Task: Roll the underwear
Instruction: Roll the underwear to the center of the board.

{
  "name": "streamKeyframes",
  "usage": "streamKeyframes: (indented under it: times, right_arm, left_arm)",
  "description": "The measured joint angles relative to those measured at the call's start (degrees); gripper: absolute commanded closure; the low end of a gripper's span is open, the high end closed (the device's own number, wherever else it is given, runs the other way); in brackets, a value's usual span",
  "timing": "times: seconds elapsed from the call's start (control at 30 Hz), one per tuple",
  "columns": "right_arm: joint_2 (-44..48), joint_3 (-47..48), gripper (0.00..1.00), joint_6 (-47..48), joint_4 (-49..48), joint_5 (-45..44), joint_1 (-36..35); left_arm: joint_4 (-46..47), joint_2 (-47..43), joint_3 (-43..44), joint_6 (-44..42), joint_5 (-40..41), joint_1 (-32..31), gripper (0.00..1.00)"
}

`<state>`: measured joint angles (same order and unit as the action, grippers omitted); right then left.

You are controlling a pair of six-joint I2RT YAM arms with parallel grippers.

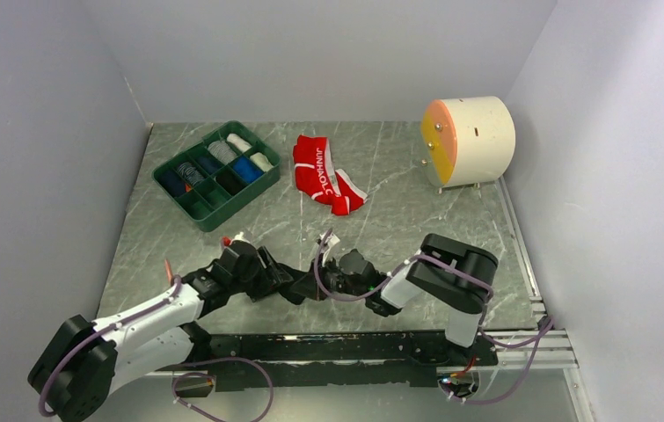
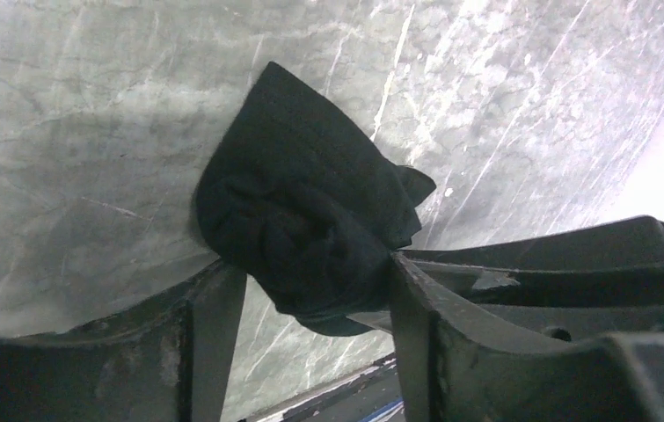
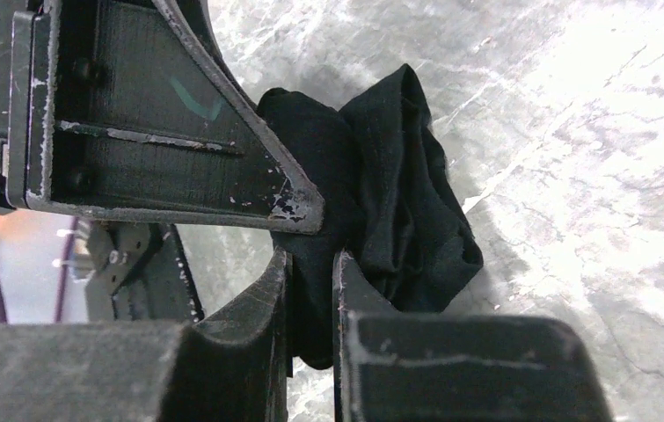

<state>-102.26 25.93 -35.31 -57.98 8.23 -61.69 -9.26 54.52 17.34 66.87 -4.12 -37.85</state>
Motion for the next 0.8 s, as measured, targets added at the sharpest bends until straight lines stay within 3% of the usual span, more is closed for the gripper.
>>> streamKeyframes:
  times: [0.17,0.3,0.37,0.57,0.8]
  right_arm:
    - [-3.2,-0.6,0.87,-5.2,-5.1,4.5,2.4]
    - [-2.9,0.0,0.71,-5.4,-3.7,5.5,2.8]
    - [-1.3,1.1,0.62,-3.9,0.4,5.8,2.8]
    - [8.2,2.7,0.50,4.6,16.9,3.4,2.3]
    - [17.4,6.0,0.49,18.1,32.5,-9.0,-4.4]
  left_arm:
    - [1.9,1.3,0.0,0.3,0.2,0.0,0.58]
    - [3.0,2.5,0.0,0.3,0.0,0.0,0.63]
    - [3.2,3.3,0.0,0.2,0.0,0.0,0.65]
    - [4.5,5.5,0.7,0.0,-0.5,0.0,0.67]
    - [5.2,6.6,1.1,-0.2,-0.8,0.0,0.68]
